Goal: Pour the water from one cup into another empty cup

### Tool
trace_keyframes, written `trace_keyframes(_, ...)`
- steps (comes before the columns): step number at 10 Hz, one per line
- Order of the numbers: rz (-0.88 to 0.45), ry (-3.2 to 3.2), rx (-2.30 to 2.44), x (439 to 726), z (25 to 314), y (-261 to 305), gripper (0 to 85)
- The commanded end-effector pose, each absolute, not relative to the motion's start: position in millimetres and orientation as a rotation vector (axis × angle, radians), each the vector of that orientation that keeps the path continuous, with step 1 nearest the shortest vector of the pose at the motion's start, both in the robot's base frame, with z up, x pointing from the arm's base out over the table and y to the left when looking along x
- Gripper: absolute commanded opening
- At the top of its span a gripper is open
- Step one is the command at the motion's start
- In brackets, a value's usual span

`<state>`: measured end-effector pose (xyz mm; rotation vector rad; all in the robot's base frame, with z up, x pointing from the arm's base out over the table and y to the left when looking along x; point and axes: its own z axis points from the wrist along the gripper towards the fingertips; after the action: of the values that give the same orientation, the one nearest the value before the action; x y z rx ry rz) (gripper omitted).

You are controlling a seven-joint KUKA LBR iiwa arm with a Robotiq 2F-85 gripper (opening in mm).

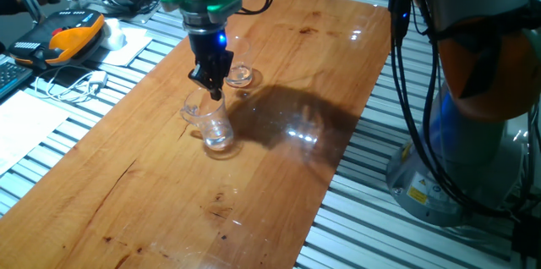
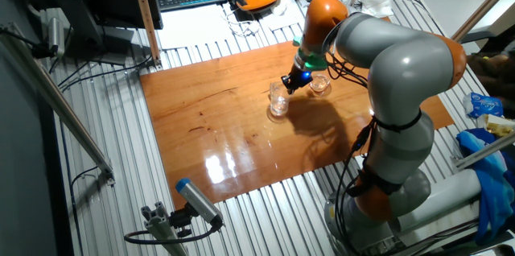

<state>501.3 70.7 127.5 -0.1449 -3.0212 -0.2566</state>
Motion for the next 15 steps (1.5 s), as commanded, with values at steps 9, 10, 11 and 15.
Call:
trace_keyframes(9, -0.202, -3.053, -0.177, 502.3, 124.4, 71.7, 17.0)
trace_keyframes(10, -0.179, -3.057, -0.18, 502.6, 126.7, 71.9, 34.0)
trace_keyframes(11, -0.171, -3.053, -0.192, 503.0, 131.2, 72.6, 34.0)
trace_keyframes(15, -0.073, -3.042, -0.184, 506.5, 155.8, 72.8, 34.0)
